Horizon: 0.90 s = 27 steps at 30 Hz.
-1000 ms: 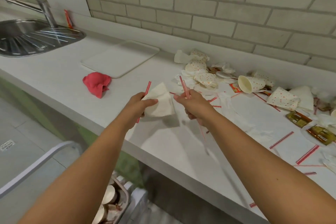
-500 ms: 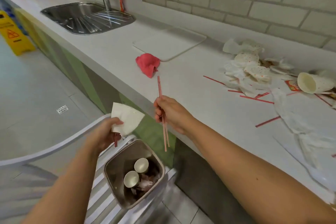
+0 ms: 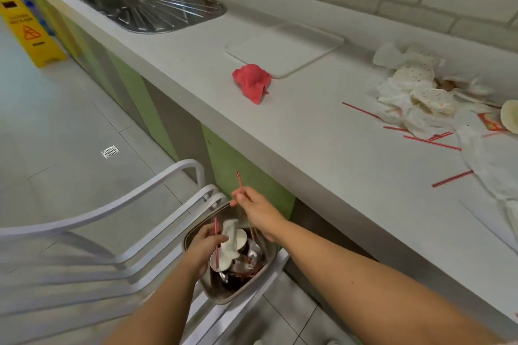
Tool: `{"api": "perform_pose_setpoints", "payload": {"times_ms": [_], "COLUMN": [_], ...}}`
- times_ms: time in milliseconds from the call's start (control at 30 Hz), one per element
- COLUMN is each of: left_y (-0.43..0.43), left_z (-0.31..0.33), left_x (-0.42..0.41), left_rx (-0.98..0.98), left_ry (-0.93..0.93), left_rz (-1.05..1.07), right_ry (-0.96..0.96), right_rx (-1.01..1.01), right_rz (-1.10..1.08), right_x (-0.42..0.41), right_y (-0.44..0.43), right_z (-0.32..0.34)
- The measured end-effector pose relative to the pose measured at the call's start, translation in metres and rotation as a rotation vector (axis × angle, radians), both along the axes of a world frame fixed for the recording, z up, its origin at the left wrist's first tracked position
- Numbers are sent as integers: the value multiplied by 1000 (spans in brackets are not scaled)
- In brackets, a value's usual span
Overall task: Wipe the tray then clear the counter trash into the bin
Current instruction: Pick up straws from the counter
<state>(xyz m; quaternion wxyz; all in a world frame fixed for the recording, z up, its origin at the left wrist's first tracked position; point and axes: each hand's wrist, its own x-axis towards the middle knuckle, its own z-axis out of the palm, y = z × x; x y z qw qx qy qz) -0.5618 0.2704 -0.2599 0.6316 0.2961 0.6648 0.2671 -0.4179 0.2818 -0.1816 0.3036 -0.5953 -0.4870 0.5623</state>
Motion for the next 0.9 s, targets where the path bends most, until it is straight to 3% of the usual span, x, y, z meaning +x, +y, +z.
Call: {"api": "perform_pose_setpoints", "payload": {"times_ms": [200,533,700,900], "left_y": [10,41,40,23], "left_z": [2,85,124,147], "left_x": [-1,50,101,169], "left_rx": [74,598,768,893], "left_ry": [6,133,41,-1], "left_rz": [9,-75,-159,-310], "right_ry": [-173,-354,-564,-699], "right_rx": [-111,-28,92,98], "right_rz": [-18,37,-79,-245], "right_x": [5,33,73,138], "right_y": [-3,-11,-31,-59], "right_z": [-12,36,70,97]}}
